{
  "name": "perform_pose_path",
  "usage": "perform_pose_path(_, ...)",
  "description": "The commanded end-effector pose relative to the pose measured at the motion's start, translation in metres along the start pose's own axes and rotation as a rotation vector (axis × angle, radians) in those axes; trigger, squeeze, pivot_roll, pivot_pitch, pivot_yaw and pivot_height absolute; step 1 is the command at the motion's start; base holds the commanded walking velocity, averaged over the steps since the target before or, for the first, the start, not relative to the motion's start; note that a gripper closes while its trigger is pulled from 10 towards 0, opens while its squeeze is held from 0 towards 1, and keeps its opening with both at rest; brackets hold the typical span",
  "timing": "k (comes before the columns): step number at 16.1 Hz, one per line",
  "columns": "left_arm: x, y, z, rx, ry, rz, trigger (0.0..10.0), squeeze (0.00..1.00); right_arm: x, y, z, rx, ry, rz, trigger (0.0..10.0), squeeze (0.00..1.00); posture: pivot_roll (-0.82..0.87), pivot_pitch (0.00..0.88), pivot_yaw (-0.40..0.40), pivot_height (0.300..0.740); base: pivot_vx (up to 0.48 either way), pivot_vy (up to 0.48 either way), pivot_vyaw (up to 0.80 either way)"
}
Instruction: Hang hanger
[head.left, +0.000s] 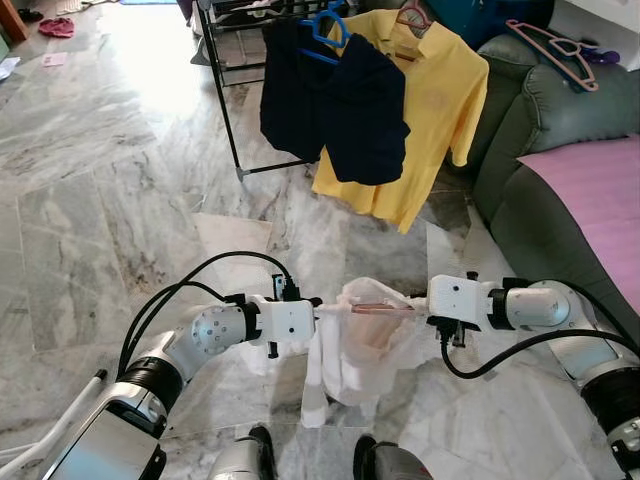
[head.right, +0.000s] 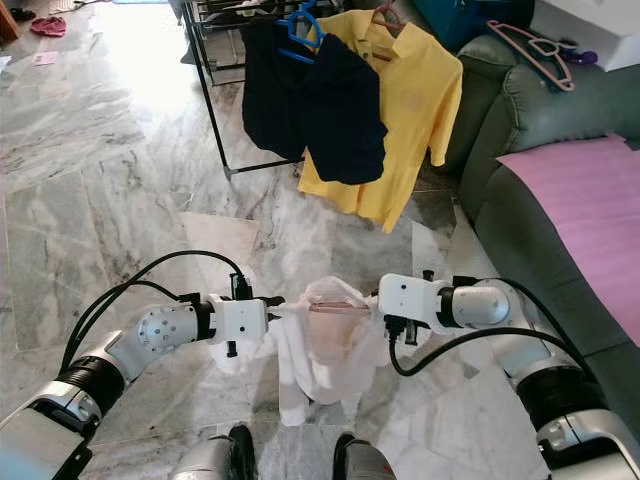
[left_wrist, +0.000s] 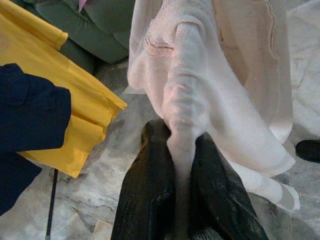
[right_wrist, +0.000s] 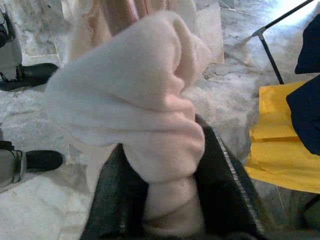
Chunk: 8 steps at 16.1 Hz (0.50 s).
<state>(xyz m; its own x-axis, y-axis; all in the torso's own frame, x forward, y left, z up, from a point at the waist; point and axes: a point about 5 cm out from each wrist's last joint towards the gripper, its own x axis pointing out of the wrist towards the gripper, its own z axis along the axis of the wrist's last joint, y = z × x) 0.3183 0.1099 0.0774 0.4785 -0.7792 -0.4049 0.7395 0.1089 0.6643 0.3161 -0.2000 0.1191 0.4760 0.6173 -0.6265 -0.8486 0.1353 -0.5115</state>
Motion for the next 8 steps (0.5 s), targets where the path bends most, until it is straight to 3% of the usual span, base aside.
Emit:
perform_pose_path(1,0.0029,-0.0018,0.0064,0.028,-0.037,-0.020,0.0,0.00,0.0001,0.0049,-0.0053,0.013,0.008,0.011,0.0,0.00,-0.07,0.215,0.019,0.740,0.000,0.000,0.00)
perform_pose_path(8,0.0022,-0.0004,0.0042,0.020,-0.028,0.019,0.0,0.00,-0.0025,-0.0022,-0.0085,0.020,-0.003,-0.098,0.0,0.00,-0.07,0.205,0.018,0.740,0.000,0.000,0.00)
